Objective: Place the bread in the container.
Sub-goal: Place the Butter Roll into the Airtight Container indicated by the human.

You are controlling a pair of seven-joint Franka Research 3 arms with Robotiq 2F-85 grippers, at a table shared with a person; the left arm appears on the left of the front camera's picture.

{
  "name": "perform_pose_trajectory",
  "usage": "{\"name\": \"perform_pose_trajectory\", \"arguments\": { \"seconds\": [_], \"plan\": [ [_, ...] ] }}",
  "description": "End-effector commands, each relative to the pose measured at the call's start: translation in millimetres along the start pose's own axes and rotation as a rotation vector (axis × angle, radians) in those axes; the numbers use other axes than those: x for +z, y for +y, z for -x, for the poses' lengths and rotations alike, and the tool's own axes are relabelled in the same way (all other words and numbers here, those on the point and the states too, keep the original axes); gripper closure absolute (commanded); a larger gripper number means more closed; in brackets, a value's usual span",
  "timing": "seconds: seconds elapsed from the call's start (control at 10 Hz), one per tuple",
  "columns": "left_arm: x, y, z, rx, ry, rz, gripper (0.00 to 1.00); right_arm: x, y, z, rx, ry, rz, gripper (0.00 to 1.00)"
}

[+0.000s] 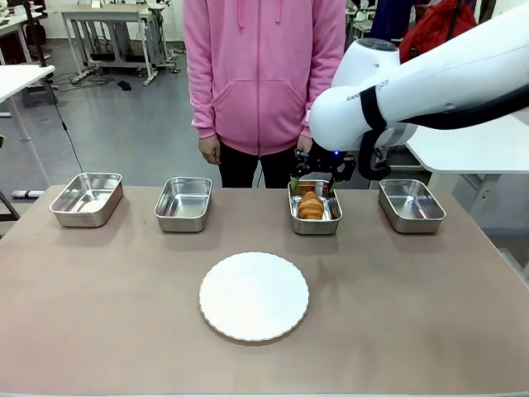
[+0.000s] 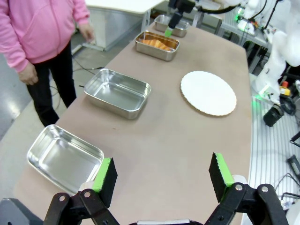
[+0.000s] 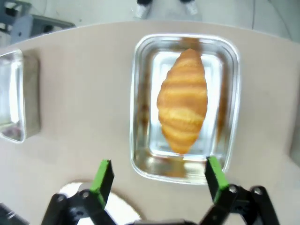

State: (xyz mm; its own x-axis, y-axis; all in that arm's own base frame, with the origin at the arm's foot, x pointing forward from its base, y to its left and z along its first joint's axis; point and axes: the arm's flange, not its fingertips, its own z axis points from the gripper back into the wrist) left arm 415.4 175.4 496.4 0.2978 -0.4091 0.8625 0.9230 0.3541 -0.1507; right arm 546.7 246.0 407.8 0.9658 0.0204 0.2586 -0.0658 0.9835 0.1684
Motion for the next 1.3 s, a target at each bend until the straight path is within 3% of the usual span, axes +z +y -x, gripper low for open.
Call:
{"name": "perform_pose_trajectory", "arguments": {
  "seconds": [0.0,0.2,0.6,0.9,1.0,1.2],
  "plan": [
    [0.1,-2.2,-1.2,-0.008,-0.003,0.000,0.00,25.9,0.4,58.1,0.015,-0.105,0.042,0.00],
    [0.1,-2.2,-1.2,-0.008,-0.003,0.000,0.00,50.4,-2.5,109.3,0.046,-0.172,0.048,0.00],
    [0.1,-2.2,-1.2,-0.008,-0.003,0.000,0.00,56.5,-9.7,179.2,0.104,-0.180,0.029,0.00],
    [0.1,-2.2,-1.2,-0.008,-0.003,0.000,0.00,51.9,-15.4,182.7,0.163,-0.143,-0.014,0.00],
    [0.1,-2.2,-1.2,-0.008,-0.003,0.000,0.00,58.2,-4.0,175.0,0.130,-0.164,0.046,0.00],
    [0.1,-2.2,-1.2,-0.008,-0.003,0.000,0.00,58.2,-4.0,175.0,0.130,-0.164,0.046,0.00]
  ]
}}
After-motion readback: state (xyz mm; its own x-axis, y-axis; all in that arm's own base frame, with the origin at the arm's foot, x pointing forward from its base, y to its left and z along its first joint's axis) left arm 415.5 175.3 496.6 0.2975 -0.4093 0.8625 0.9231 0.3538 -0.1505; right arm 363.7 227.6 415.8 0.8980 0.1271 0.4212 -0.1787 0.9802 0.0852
